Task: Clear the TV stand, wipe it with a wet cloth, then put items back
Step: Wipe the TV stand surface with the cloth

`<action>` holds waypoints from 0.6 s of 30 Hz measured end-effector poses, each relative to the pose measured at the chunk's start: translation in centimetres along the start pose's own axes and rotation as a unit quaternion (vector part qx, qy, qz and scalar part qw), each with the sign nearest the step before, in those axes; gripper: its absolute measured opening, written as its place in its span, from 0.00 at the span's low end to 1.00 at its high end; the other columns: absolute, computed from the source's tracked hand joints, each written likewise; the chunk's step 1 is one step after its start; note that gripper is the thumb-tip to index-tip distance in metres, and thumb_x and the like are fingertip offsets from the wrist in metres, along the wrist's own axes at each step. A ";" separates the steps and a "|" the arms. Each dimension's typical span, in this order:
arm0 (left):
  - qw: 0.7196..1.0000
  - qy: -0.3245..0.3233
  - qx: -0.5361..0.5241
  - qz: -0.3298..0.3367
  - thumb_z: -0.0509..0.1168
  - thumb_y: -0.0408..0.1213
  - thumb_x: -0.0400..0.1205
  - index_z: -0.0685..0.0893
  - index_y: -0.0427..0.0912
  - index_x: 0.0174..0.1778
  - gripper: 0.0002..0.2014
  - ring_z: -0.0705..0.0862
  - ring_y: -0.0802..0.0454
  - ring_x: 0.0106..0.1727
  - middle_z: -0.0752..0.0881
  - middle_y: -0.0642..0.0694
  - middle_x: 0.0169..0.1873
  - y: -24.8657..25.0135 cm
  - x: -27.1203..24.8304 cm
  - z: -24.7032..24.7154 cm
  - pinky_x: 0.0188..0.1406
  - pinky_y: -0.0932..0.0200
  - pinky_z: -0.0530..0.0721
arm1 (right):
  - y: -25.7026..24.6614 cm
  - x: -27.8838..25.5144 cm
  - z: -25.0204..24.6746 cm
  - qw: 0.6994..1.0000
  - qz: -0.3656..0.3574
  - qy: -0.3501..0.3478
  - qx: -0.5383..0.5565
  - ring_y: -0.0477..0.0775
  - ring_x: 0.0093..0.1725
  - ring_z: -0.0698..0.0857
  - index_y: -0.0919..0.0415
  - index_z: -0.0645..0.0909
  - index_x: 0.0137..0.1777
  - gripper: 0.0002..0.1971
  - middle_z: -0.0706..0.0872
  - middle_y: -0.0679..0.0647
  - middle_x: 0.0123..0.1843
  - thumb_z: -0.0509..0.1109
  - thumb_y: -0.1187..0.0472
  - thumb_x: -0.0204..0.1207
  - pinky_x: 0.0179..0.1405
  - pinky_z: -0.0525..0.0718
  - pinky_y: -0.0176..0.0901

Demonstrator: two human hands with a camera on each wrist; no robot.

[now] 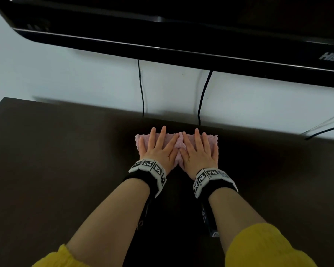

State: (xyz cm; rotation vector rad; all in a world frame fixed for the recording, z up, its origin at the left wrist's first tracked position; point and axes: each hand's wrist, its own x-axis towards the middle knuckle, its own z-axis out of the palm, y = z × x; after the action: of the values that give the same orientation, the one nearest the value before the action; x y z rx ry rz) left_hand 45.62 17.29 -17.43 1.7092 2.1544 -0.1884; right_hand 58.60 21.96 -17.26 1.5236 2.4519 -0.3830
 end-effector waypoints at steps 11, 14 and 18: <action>0.997 0.016 0.059 0.037 0.22 0.67 0.71 0.43 0.69 0.80 0.37 0.33 0.39 0.83 0.38 0.54 0.84 -1.1 5.9 0.1 0.74 0.23 0.37 | 4.4 5.2 -1.9 0.998 -0.057 0.008 0.033 0.51 0.84 0.36 0.33 0.41 0.81 0.31 0.38 0.47 0.86 0.42 0.32 0.79 0.81 0.36 0.59; 0.999 0.018 0.028 0.019 0.24 0.65 0.75 0.37 0.70 0.79 0.32 0.31 0.41 0.82 0.35 0.53 0.83 0.3 6.2 -0.7 0.75 0.27 0.34 | 5.8 5.1 -2.0 0.998 -0.056 0.012 0.036 0.51 0.84 0.36 0.33 0.42 0.81 0.31 0.39 0.47 0.86 0.43 0.32 0.79 0.81 0.37 0.59; 0.999 0.035 0.003 0.021 0.35 0.62 0.83 0.38 0.70 0.79 0.27 0.34 0.43 0.83 0.36 0.53 0.83 2.8 6.1 -1.3 0.76 0.33 0.32 | 8.1 4.3 -2.0 0.999 -0.037 0.019 0.032 0.52 0.84 0.36 0.34 0.43 0.81 0.31 0.39 0.48 0.86 0.44 0.32 0.79 0.82 0.36 0.59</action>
State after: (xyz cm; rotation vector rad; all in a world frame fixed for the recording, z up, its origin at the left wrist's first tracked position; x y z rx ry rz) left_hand 46.92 23.98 -18.12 1.7877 2.1674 -0.1252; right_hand 63.88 29.66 -17.55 1.4822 2.5539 -0.4542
